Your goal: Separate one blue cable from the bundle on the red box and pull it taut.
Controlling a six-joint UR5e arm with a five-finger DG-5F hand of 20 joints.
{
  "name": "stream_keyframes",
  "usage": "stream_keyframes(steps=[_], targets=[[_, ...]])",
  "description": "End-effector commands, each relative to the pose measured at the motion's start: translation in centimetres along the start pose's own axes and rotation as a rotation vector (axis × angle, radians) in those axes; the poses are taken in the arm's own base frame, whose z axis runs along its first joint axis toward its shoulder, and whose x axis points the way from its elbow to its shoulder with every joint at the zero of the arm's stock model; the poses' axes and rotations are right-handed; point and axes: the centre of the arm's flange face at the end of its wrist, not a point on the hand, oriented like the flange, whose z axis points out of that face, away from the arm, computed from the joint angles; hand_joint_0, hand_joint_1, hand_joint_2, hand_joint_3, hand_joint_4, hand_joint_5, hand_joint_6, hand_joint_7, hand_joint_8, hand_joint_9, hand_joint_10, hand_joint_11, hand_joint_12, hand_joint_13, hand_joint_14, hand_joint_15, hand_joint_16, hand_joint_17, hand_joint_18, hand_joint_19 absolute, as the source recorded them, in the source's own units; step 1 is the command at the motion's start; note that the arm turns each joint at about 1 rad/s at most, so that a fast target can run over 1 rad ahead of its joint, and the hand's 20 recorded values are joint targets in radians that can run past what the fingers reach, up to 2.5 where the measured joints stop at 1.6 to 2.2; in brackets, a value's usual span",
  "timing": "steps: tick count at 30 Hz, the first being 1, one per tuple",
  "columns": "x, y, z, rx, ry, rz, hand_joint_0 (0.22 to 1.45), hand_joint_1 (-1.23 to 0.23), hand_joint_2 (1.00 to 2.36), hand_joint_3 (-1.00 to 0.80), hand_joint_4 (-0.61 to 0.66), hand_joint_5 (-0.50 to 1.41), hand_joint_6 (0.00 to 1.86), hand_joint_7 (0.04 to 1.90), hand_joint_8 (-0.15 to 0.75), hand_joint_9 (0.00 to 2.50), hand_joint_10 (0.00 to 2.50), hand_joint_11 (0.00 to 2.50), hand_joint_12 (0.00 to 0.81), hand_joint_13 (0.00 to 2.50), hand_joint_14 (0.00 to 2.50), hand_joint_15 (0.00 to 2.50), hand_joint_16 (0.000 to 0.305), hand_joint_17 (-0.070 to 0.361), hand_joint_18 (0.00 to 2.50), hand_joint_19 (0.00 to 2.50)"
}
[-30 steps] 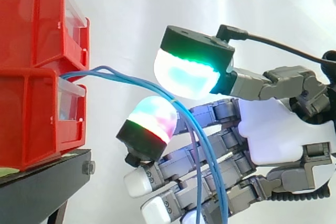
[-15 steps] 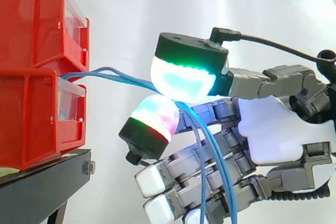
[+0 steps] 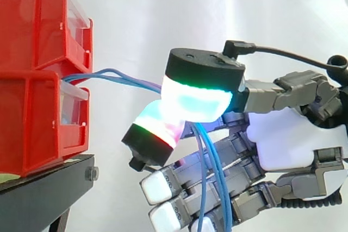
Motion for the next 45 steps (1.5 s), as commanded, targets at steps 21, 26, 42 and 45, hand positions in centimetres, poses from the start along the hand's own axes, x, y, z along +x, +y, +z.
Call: stream_keyframes(steps=[21, 26, 42, 45], targets=[[-0.04, -0.04, -0.01, 0.0, -0.004, 0.0, 0.52, -0.6, 1.0, -0.5, 0.05, -0.18, 0.78, 1.17, 0.264, 0.83, 0.02, 0.51, 0.35, 0.8, 0.02, 0.47, 0.058, 0.13, 0.62, 0.7], [-0.01, 0.03, 0.02, -0.001, -0.002, 0.0, 0.48, -0.58, 1.0, -0.5, 0.06, -0.17, 0.77, 1.16, 0.281, 0.83, 0.01, 0.5, 0.368, 0.8, 0.02, 0.46, 0.061, 0.137, 0.64, 0.69], [-0.01, 0.03, 0.02, -0.001, -0.002, 0.0, 0.56, -0.6, 1.06, -0.16, 0.11, -0.17, 0.77, 1.06, 0.321, 0.86, 0.01, 0.46, 0.408, 0.85, 0.01, 0.43, 0.072, 0.162, 0.71, 0.66], [-0.01, 0.03, 0.02, -0.001, -0.002, 0.0, 0.56, -0.65, 1.06, -0.15, 0.12, -0.16, 0.77, 1.08, 0.324, 0.85, 0.01, 0.47, 0.413, 0.84, 0.01, 0.43, 0.072, 0.163, 0.71, 0.66]])
